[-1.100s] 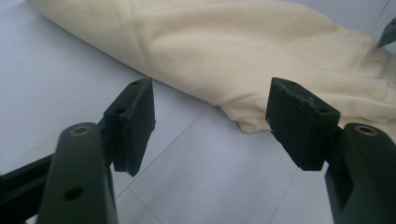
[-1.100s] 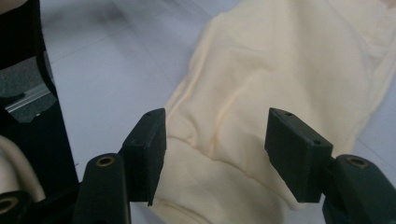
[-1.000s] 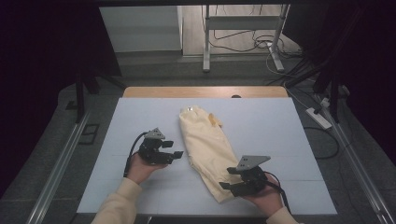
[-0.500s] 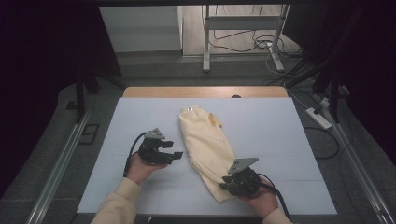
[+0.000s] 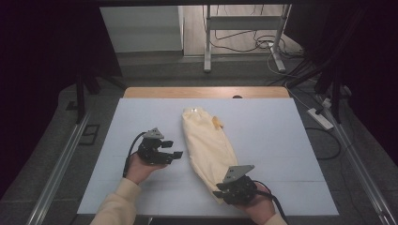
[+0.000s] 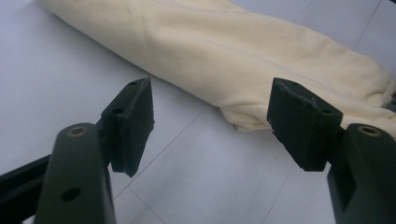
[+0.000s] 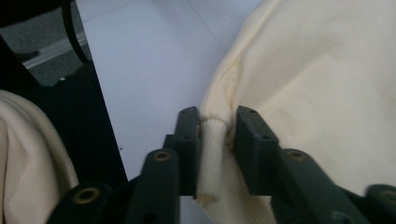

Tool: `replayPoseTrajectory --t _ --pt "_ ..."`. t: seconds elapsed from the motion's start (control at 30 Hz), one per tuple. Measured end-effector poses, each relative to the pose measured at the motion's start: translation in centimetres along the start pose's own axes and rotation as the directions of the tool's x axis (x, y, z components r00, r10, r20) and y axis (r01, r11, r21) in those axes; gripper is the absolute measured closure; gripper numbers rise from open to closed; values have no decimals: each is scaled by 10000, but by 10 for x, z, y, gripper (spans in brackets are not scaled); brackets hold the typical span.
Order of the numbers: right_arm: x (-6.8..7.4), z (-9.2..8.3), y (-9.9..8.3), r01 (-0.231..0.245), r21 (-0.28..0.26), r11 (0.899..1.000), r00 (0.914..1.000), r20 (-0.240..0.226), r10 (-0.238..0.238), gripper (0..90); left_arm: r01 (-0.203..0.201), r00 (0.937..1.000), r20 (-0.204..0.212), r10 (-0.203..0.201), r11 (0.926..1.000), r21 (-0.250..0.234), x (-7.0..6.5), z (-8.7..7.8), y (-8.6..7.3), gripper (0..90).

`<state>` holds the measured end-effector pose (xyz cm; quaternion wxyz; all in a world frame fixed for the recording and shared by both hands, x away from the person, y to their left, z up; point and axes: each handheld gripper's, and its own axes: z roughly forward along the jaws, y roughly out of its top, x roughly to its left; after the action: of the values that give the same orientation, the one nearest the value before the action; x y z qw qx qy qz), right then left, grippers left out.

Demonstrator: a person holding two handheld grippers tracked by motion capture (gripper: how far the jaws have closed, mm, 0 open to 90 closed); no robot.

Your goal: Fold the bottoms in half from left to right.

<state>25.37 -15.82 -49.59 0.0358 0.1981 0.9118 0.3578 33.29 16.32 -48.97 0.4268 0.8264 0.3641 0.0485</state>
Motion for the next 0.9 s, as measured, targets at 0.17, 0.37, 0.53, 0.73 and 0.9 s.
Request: replayPoseTrajectory --t 0.17,0.37,0.53,0.73,0.9 --pt "-5 -14 0 49 -720 9974 9998 202 -35 439 -9 10000 0 9 10000 -25 0 0 0 317" --pt "-27 -35 -7 -744 -1390 9875 9894 1135 905 378 27 10000 -1 -27 10000 -88 0 -2 0 314" --pt "-44 -39 -16 -1328 -1388 9814 9756 1562 1541 368 48 10000 17 -48 9999 -111 1 -3 0 313" --pt "-52 -34 -19 -1663 -1109 9798 9676 1731 1838 340 44 10000 -21 -44 9999 -142 1 -4 0 313" --pt "-53 -27 -20 -1702 -806 9821 9672 1773 1821 315 32 10000 -19 -33 9999 -102 2 -3 0 313"
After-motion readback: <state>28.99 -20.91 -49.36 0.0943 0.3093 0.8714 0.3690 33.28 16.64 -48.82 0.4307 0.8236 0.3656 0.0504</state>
